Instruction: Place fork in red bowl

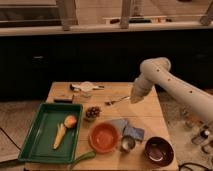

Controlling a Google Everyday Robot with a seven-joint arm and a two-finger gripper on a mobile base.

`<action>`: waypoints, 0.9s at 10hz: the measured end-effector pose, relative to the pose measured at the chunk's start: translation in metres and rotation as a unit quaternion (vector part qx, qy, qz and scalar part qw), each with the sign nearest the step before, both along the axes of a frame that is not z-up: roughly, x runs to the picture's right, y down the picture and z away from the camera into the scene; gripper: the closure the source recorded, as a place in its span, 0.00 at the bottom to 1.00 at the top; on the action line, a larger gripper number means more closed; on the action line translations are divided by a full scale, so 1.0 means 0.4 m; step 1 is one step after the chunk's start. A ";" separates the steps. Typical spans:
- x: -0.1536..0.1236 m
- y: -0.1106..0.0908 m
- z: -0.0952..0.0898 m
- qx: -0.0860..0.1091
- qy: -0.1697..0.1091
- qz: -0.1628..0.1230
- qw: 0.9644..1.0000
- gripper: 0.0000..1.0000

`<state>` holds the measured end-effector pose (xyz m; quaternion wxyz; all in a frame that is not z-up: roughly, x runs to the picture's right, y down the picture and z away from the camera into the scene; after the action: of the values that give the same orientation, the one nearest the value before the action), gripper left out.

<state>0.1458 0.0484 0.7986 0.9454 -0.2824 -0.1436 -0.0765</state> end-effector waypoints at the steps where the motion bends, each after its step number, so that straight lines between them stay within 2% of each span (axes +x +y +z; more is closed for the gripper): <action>1: -0.018 -0.016 0.007 0.002 -0.003 -0.008 1.000 0.20; 3: -0.070 -0.037 0.027 0.008 -0.012 -0.026 1.000 0.20; 5: -0.102 -0.039 0.054 0.014 -0.009 -0.041 0.999 0.20; 9: -0.120 -0.001 0.150 0.025 0.008 -0.055 0.998 0.20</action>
<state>0.0977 0.0479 0.8585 0.9477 -0.2665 -0.1184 -0.1299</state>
